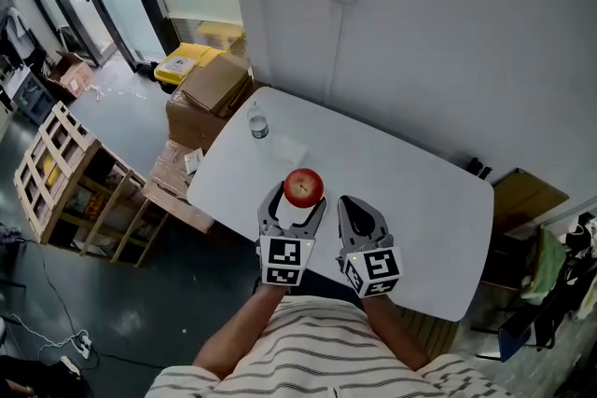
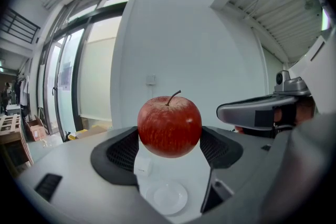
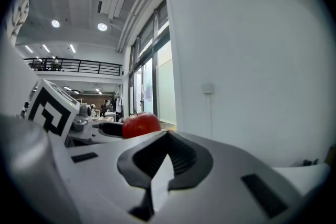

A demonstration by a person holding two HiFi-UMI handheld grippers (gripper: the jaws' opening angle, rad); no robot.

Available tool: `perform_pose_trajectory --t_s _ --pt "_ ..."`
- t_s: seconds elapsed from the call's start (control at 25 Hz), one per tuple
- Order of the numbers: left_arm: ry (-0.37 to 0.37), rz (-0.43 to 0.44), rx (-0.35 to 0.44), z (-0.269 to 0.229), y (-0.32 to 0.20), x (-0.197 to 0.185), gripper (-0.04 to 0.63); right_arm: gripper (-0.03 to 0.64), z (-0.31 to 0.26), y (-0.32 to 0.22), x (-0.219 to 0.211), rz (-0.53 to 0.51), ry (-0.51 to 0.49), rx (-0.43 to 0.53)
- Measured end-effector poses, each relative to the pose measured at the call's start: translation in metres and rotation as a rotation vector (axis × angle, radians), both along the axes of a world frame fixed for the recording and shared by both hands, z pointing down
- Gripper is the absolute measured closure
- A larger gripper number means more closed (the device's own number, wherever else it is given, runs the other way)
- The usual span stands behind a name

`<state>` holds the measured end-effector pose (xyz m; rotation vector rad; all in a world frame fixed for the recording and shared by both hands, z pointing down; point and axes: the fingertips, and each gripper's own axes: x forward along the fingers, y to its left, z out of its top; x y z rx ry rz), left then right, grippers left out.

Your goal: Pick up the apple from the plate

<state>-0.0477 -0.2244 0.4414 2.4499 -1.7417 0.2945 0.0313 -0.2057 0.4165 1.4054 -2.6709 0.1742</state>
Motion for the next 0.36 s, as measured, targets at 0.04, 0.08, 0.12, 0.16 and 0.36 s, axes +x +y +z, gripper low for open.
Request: perform_pose_trajectory --t_s 0.04,0.08,0.12,0.16,0.36 --pt "0.001 0.000 0.001 -0.0002 0.0003 -0.0004 0.221 0.607 0.0002 -0.0002 0.0002 0.001 -0.001 0.001" --pt "0.002 -0.001 0.002 -0.0004 0.0007 -0.0009 0.221 0.607 0.0005 -0.0002 0.0003 0.001 -0.001 0.002" --pt "0.004 -0.003 0.004 -0.0009 0.0011 -0.0015 0.221 0.607 0.0008 -0.0002 0.0005 0.001 -0.002 0.002" --pt "0.007 -0.006 0.005 -0.0016 0.0012 -0.0021 0.221 0.607 0.0010 -0.0001 0.0007 0.000 -0.002 0.003" --pt "0.038 -0.016 0.015 -0.0070 -0.0012 -0.0040 0.221 0.607 0.0009 -0.0022 0.0028 -0.002 -0.001 0.006"
